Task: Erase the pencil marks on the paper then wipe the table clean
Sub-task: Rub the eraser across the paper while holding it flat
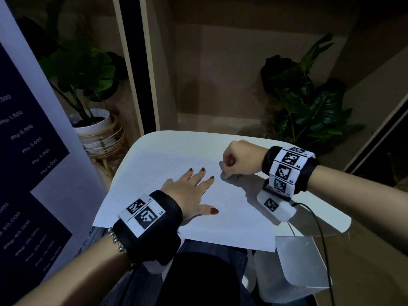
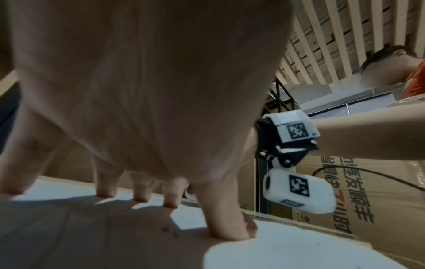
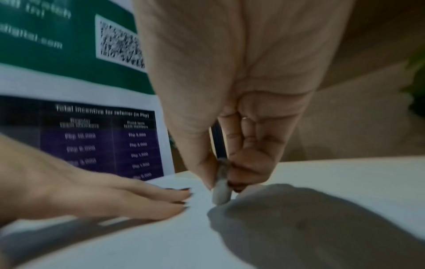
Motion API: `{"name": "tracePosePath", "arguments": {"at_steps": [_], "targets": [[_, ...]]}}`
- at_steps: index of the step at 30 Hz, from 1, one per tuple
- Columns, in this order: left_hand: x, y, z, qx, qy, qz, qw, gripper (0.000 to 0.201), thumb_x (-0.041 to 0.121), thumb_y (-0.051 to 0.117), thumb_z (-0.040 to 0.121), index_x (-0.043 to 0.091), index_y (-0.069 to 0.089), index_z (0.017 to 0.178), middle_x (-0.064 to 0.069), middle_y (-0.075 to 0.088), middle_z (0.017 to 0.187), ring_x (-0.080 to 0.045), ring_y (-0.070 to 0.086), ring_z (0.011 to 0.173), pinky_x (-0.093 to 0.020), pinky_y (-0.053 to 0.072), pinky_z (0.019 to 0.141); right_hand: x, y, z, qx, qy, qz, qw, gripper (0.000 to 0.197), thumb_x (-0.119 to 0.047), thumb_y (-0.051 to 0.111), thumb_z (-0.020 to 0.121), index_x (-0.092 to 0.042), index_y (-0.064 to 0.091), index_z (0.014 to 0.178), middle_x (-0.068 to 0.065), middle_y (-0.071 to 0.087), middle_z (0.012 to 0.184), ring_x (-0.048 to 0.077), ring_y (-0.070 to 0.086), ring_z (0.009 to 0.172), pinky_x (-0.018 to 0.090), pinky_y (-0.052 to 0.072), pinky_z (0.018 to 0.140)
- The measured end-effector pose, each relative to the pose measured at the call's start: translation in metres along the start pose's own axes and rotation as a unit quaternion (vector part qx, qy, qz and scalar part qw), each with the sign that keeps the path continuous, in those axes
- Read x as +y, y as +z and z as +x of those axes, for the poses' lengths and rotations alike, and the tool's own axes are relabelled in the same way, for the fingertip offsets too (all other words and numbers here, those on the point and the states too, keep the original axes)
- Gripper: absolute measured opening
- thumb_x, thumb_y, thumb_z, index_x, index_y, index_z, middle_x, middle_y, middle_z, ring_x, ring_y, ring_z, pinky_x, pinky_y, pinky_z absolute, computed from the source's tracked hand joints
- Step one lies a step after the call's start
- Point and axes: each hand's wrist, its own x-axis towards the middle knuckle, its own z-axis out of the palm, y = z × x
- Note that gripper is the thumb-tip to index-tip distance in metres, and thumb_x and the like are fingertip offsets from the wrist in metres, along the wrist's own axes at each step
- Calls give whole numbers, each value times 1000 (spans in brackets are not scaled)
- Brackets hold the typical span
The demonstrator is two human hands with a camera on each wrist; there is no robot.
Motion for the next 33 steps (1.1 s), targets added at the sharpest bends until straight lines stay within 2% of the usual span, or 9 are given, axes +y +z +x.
{"name": "tracePosePath", "arguments": {"at_steps": [3, 8, 10, 13, 15, 22, 27, 30, 33], "targets": [[0, 0, 0, -2, 0, 0, 1000, 83, 69, 31, 93, 33, -10, 155, 6, -19, 162, -19, -11, 151, -51, 23, 116, 8, 3, -2, -5, 9, 5, 1000, 20, -27, 74, 84, -8, 75, 80, 4, 72, 77, 16, 62, 73, 30, 51, 68], [0, -1, -2, -4, -2, -2, 1000, 82, 68, 31, 94, 33, -11, 155, 7, -20, 162, -19, -12, 151, -52, 22, 117, 25, -8, 6, 16, 42, -20, 999, 24, -20, 68, 85, 3, 73, 78, 19, 72, 76, 33, 68, 78, 41, 60, 71], [0, 0, -1, -3, -2, 0, 1000, 82, 69, 31, 93, 33, -10, 155, 7, -19, 162, -19, -12, 151, -52, 22, 117, 20, -8, 7, 24, 29, -20, 999, 21, -21, 70, 84, -1, 74, 77, 14, 72, 75, 28, 69, 75, 40, 60, 71], [0, 0, -1, -3, -2, -1, 1000, 83, 69, 31, 93, 33, -10, 155, 7, -20, 162, -19, -12, 151, -52, 22, 117, 11, -5, 6, 7, -4, -8, 1000, 17, -28, 74, 84, -11, 74, 77, 3, 71, 76, 13, 61, 71, 28, 51, 66], [0, 0, -1, -5, -1, -3, 1000, 83, 69, 31, 93, 33, -11, 155, 7, -20, 162, -19, -12, 151, -52, 21, 117, 13, -3, 3, -13, -2, -17, 1000, 19, -29, 73, 85, -11, 74, 80, 3, 72, 79, 13, 60, 73, 27, 49, 67], [1, -1, -2, -7, -2, -7, 1000, 82, 68, 31, 94, 33, -11, 155, 7, -20, 162, -19, -13, 151, -51, 20, 117, 24, -14, 13, 9, 33, -48, 998, 24, -22, 70, 82, 1, 74, 77, 17, 72, 75, 34, 70, 76, 44, 61, 70], [1, -1, -1, -6, -4, -6, 1000, 83, 69, 31, 93, 33, -11, 155, 7, -20, 162, -18, -12, 151, -52, 19, 117, 15, -5, 6, -23, -8, -34, 999, 20, -32, 74, 84, -12, 75, 81, 2, 71, 79, 14, 61, 75, 28, 49, 67], [2, -2, -2, -7, -5, -8, 1000, 82, 68, 31, 94, 33, -11, 155, 7, -20, 162, -19, -12, 151, -52, 19, 118, 26, -9, 11, -19, 12, -69, 997, 20, -26, 72, 86, -7, 76, 82, 7, 73, 80, 21, 67, 79, 34, 57, 73], [2, -2, -3, -7, -5, -7, 1000, 82, 68, 31, 94, 33, -11, 155, 7, -20, 162, -19, -13, 151, -52, 20, 118, 30, -15, 14, -6, 31, -104, 994, 18, -13, 69, 82, 0, 66, 70, 16, 67, 73, 33, 68, 77, 41, 61, 71]]}}
